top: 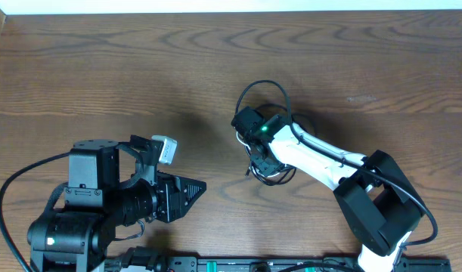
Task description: Untangle cables
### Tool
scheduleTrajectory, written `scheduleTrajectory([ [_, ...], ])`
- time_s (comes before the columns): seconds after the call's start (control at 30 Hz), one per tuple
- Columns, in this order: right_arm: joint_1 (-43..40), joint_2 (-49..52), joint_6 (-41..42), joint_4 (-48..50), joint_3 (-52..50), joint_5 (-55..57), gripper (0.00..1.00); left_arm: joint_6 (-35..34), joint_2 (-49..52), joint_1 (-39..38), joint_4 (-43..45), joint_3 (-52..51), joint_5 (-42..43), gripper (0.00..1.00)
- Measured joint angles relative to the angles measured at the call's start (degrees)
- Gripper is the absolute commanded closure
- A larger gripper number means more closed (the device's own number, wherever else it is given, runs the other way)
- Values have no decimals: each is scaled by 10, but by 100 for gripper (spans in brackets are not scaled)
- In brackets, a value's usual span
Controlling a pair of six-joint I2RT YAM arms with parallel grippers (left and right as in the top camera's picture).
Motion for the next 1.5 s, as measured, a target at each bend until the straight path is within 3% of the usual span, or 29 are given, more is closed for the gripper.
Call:
scheduleTrajectory([
  [0.17,0,0,4,0,0,0,82,0,0,0,0,0,0,53],
  [0.4,0,0,38,-3,0,0,67,0,0,0,0,0,0,53],
  [0.63,0,0,98,-1,0,20,67,0,0,0,-1,0,0,53],
  [1.27,0,0,117,3,63,20,66,0,0,0,-2,0,0,53],
  [1.37,0,0,118,-2,63,13,71,0,0,0,-2,0,0,52],
  [1.43,0,0,121,-7,63,9,99,0,0,0,-2,0,0,52],
  [1.5,0,0,132,-13,63,4,99,0,0,0,-2,0,0,52],
])
